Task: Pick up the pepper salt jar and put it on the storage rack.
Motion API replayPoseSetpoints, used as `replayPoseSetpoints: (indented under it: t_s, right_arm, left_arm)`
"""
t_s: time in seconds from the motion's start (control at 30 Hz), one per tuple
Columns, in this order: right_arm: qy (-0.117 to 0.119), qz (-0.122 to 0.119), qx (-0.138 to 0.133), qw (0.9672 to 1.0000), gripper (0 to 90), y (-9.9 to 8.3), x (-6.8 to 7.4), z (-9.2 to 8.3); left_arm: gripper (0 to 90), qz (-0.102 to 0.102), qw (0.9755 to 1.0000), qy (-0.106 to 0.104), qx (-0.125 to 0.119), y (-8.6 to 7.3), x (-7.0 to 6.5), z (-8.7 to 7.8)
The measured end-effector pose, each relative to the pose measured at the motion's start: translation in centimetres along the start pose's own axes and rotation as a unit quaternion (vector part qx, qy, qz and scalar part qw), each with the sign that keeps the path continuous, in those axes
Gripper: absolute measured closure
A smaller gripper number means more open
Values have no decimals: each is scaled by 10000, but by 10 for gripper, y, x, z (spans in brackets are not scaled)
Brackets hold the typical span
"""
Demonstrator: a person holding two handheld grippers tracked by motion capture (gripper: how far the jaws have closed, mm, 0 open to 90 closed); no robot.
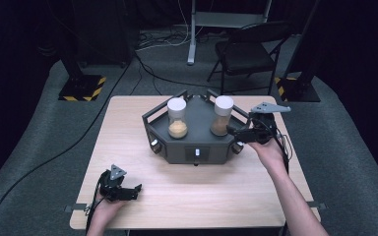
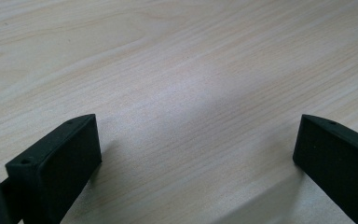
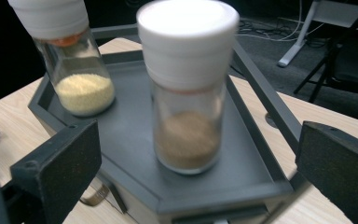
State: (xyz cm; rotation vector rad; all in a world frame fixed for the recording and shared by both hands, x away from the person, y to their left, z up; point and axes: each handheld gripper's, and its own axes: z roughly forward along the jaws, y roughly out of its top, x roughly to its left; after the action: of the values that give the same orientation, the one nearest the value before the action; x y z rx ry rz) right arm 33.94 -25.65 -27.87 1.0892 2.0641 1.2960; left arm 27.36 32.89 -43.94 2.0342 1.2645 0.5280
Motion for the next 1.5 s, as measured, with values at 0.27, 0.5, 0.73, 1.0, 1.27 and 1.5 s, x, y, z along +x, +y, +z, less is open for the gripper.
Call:
replayPoseSetpoints:
  t_s: [0.27,0.5,0.73,1.0,1.27,1.5]
  right_arm:
    - [-142,34,1,9999,0,-38,-5,-11]
    - [-221,83,101,9997,0,-68,-8,-16]
    - [-343,97,188,9992,0,-96,-6,-19]
    - [-566,175,155,9981,0,-135,-6,-24]
    - [-592,298,325,9973,0,-163,-7,-21]
    - [-615,373,537,9960,0,-176,-9,-19]
  left_arm:
    - [2,-2,10000,-1,-2,0,0,0]
    - [2,-3,10000,-1,-3,0,0,0]
    - [2,-2,10000,0,-3,0,0,0]
    - [3,0,10000,0,-3,0,0,0]
    - [3,-11,10000,14,2,0,-1,0]
    - [3,-13,10000,13,0,0,-1,0]
